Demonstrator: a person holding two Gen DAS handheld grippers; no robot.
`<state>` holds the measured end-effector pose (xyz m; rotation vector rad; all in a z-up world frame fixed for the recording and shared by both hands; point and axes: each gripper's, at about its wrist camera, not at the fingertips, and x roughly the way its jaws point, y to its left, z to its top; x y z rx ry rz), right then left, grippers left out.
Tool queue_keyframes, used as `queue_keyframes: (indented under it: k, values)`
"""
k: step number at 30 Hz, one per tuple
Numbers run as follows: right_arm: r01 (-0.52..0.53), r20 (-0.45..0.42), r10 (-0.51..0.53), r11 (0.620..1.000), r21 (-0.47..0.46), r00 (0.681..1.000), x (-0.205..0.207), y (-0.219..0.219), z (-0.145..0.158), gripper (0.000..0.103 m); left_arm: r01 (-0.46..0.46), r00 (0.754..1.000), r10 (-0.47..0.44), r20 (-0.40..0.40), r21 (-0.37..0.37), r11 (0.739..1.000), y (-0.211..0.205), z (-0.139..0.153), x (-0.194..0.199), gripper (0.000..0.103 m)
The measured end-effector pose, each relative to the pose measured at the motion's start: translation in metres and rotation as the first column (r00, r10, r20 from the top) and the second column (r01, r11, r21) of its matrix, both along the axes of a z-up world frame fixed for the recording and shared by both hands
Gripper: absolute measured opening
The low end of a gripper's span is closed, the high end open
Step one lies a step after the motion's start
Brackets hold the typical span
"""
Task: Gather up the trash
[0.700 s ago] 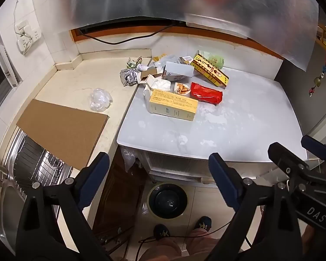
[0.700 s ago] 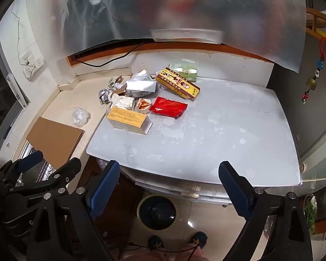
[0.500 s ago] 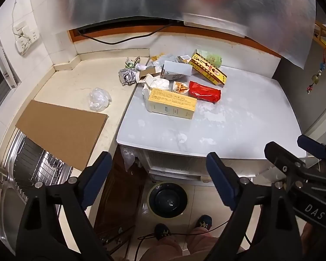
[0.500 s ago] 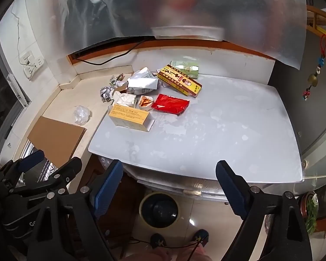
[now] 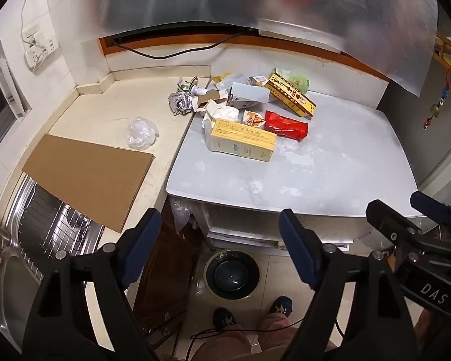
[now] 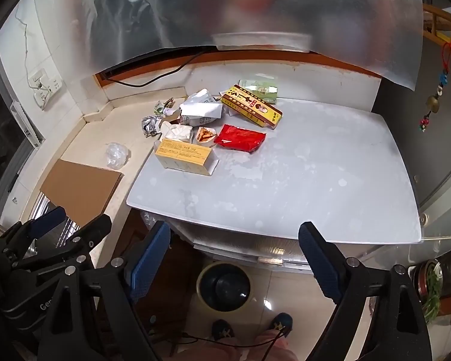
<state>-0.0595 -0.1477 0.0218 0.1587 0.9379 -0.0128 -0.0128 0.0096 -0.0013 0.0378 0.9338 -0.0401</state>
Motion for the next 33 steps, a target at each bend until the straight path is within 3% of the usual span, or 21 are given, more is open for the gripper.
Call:
queue_keyframes:
  k: [33]
  values:
    - [0.002, -0.011, -0.002, 1.0, 0.019, 1.0, -0.014, 0.033, -0.001, 0.082, 0.044, 0.999, -0.044, -0.028, -0.006, 0.999, 0.028, -0.01, -0.009, 0.078]
